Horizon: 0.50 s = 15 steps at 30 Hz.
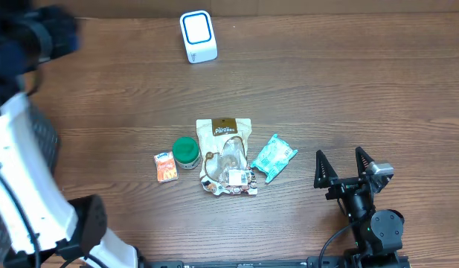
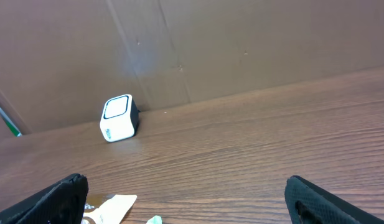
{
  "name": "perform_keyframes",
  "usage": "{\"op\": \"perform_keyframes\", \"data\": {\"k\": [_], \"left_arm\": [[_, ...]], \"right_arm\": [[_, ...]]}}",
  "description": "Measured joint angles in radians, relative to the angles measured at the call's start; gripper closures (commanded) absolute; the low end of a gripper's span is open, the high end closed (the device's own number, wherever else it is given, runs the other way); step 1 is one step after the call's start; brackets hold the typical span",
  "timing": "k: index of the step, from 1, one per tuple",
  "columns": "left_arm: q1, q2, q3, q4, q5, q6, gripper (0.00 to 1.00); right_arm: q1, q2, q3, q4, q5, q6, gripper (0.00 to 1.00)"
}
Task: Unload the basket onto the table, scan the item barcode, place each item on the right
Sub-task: 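Move the left gripper into the basket toward the Kleenex tissue pack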
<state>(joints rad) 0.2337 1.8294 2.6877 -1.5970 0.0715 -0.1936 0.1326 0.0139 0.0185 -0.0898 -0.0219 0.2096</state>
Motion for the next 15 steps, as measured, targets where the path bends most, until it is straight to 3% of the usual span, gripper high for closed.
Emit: {"op": "perform_keyframes", "data": {"k": [9, 13, 15], "left_arm": [[0.439, -0.003, 0.004, -0.079, 0.005, -0.03, 0.35], [0.578, -0.003, 0.003, -0.08, 0.012, -0.043, 0.15], [0.631, -0.003, -0.008, -0.079, 0.015, -0.043, 0.13]], "right_arm": [[0.0, 0.0, 0.0, 0.0, 0.0, 0.0, 0.0], [0.0, 0.0, 0.0, 0.0, 0.0, 0.0, 0.0], [0.0, 0.0, 0.0, 0.0, 0.0, 0.0, 0.0]]}}
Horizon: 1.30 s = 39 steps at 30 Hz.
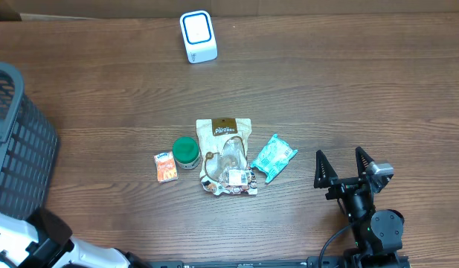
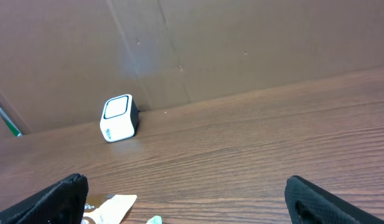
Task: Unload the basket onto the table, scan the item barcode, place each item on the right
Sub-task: 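Move the left gripper into the basket toward the Kleenex tissue pack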
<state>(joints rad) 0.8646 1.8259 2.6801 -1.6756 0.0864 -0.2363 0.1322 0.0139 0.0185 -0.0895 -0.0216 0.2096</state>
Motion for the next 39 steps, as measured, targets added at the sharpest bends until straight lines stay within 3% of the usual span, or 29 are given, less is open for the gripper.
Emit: {"op": "perform_keyframes", "data": {"k": [5, 13, 23, 39], "left_arm": [[0.067, 0.003, -0.077, 0.003, 0.016, -0.002, 0.15], [0.072, 0.058, -0.267, 0.075, 0.018, 0.002, 0.27], [0.072, 0.096, -0.581, 0.274, -0.07, -0.002, 0.27], [0.072, 0.096, -0.868, 0.633, -0.182, 0.042, 0.23]], "right_arm": [[0.0, 0.0, 0.0, 0.0, 0.0, 0.0, 0.0], [0.0, 0.0, 0.0, 0.0, 0.0, 0.0, 0.0], [0.0, 0.0, 0.0, 0.0, 0.0, 0.0, 0.0], [0.0, 0.0, 0.0, 0.0, 0.0, 0.0, 0.0]]}}
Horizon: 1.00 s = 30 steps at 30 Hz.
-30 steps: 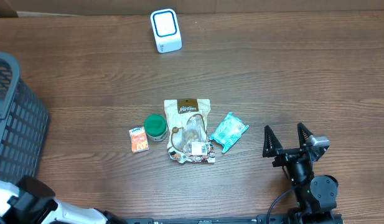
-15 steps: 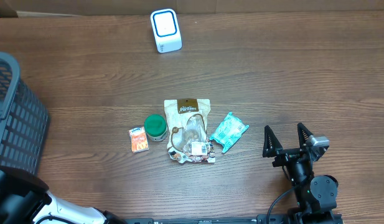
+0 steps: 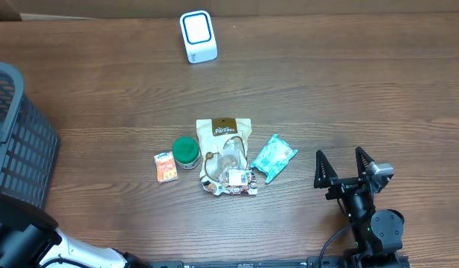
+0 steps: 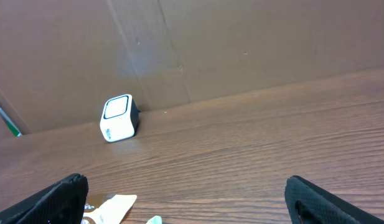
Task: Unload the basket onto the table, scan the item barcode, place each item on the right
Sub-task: 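Move the left gripper into the basket toward the Kleenex tissue pack, then grasp the white-green Kleenex pack with the left gripper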
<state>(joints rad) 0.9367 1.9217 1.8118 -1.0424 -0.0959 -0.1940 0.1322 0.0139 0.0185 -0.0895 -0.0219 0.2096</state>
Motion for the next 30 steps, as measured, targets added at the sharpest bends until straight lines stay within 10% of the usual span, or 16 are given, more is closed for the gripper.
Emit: {"op": "perform_keyframes", "data": {"k": [16, 30], "left_arm": [[0.0, 0.013, -0.061, 0.205, -0.035, 0.109, 0.26], [0.0, 0.193, -0.068, 0.188, -0.103, 0.146, 0.49]], "right_arm": [[0.0, 0.0, 0.0, 0.0, 0.0, 0.0, 0.0], [0.0, 0.0, 0.0, 0.0, 0.0, 0.0, 0.0]]}}
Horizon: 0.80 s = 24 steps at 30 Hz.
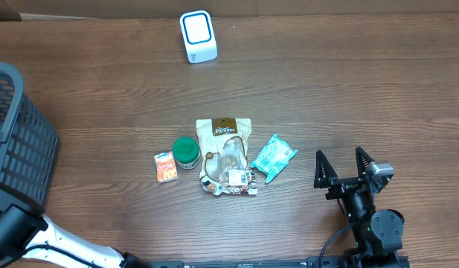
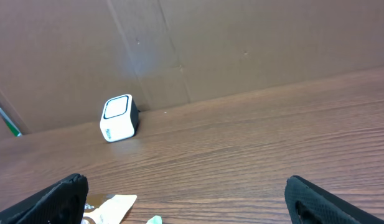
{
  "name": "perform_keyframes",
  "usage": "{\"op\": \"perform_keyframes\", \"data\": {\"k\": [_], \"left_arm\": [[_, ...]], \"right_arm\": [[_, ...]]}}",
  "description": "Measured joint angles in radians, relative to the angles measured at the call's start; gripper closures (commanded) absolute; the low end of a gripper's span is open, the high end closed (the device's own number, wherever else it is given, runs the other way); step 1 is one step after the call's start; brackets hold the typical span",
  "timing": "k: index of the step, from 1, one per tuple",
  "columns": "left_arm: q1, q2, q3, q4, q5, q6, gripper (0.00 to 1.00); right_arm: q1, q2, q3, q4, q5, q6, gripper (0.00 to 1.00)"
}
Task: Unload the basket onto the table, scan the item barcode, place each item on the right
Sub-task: 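Grasp the white-green Kleenex pack with the left gripper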
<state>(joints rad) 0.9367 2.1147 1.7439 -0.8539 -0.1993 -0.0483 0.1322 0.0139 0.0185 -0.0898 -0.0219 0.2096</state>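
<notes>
The white scanner with a blue-ringed face (image 1: 198, 36) stands at the table's far edge, also seen as the scanner (image 2: 119, 117) in the right wrist view. In the middle lie a tan snack bag (image 1: 228, 155), a green-lidded jar (image 1: 186, 152), a small orange packet (image 1: 166, 167) and a teal packet (image 1: 273, 157). My right gripper (image 1: 339, 154) rests open on the table right of the teal packet, fingers (image 2: 66, 193) wide apart with nothing between them. Of my left arm (image 1: 36, 238) only a piece shows at the bottom left corner; its gripper is out of view.
A dark mesh basket (image 1: 17, 141) stands at the left edge of the table. A brown cardboard wall (image 2: 241, 43) rises behind the scanner. Bare wood lies between the items and the scanner.
The piece of my left arm at the bottom left corner has shifted slightly. The right gripper and all items are where they were.
At first my left arm reached up across the left side, blurred and covering the basket. By the second moment it had dropped to the bottom left corner, baring the basket, and it has stayed low. The right gripper stayed open and still throughout.
</notes>
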Motion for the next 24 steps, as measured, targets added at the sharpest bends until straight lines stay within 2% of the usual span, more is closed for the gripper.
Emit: {"op": "perform_keyframes", "data": {"k": [12, 13, 15, 16, 19, 20, 24], "left_arm": [[0.0, 0.064, -0.001, 0.002, -0.076, -0.023, 0.54], [0.0, 0.068, -0.001, 0.002, -0.079, -0.024, 0.57], [0.0, 0.076, -0.001, 0.007, -0.085, -0.029, 0.75], [0.0, 0.079, -0.001, 0.008, -0.086, -0.031, 0.79], [0.0, 0.08, -0.001, 0.009, -0.086, -0.032, 0.84], [0.0, 0.08, -0.001, 0.009, -0.086, -0.034, 0.94], [-0.001, 0.081, 0.0, -0.002, -0.083, -0.042, 0.95]], "right_arm": [[0.0, 0.0, 0.0, 0.0, 0.0, 0.0, 0.0], [0.0, 0.0, 0.0, 0.0, 0.0, 0.0, 0.0], [0.0, 0.0, 0.0, 0.0, 0.0, 0.0, 0.0], [0.0, 0.0, 0.0, 0.0, 0.0, 0.0, 0.0], [0.0, 0.0, 0.0, 0.0, 0.0, 0.0, 0.0], [0.0, 0.0, 0.0, 0.0, 0.0, 0.0, 0.0], [0.0, 0.0, 0.0, 0.0, 0.0, 0.0, 0.0]]}}
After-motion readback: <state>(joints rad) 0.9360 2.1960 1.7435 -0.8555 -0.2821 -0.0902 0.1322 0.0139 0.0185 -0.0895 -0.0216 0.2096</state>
